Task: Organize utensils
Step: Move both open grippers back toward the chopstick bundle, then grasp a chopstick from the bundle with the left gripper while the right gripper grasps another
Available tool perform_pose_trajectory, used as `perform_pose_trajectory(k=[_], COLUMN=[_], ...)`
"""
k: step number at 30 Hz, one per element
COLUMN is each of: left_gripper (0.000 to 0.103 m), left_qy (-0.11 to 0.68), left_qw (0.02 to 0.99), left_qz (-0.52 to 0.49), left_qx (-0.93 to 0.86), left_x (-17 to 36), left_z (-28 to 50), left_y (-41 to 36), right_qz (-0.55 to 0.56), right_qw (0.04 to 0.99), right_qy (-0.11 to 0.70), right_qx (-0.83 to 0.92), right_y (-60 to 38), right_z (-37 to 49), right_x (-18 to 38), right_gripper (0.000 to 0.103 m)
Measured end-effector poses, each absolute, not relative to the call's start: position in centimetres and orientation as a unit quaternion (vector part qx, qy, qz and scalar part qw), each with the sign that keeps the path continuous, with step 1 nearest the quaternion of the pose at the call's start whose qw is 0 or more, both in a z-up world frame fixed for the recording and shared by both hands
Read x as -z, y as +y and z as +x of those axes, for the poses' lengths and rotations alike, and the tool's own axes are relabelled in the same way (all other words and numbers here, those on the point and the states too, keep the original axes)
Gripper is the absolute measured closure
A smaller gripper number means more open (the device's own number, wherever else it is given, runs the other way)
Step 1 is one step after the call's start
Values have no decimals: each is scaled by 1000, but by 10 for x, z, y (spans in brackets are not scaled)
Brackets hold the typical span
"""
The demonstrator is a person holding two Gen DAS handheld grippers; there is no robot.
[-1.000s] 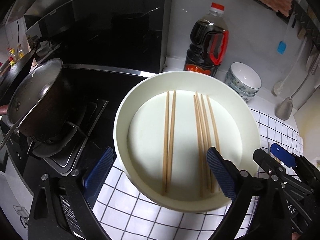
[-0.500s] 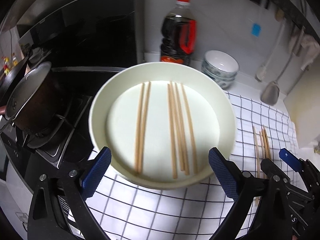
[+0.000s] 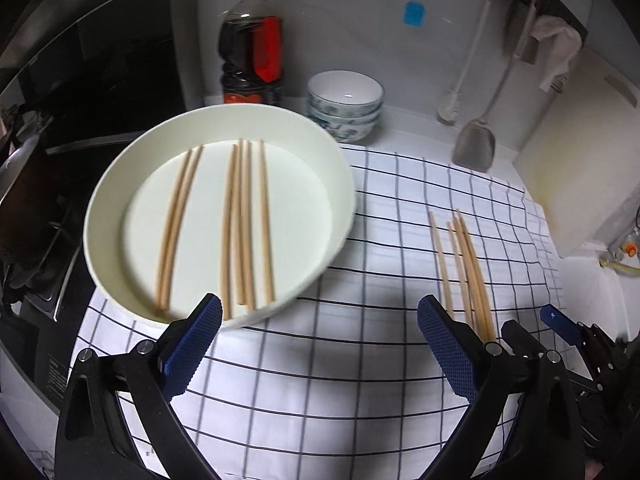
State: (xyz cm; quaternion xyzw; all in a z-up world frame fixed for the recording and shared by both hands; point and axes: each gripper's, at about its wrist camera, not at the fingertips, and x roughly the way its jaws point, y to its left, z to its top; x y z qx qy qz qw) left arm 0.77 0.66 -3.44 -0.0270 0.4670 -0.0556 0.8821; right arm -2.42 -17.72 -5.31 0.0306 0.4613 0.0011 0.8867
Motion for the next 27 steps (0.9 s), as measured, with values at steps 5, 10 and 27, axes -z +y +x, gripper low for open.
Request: perform_pose_trajectory(k=[5,10,27], left_gripper=[7,7,7], left_qy=[474,478,509], left_qw=[878,876,858], left_qz=[-19,-11,18], left_qx=[64,70,69], left_x=[44,55,113], left_z=[5,4,16], left_y=[-18,-40,-87], right_qz=[33,35,29], right_qw=[886,882,873], right_qy=[463,468,486], right_qx=[21,33,34], right_y=[-205,-224,-248], right_z=[-32,-33,-15], right_x=[64,74,120], right_gripper=[38,38,38])
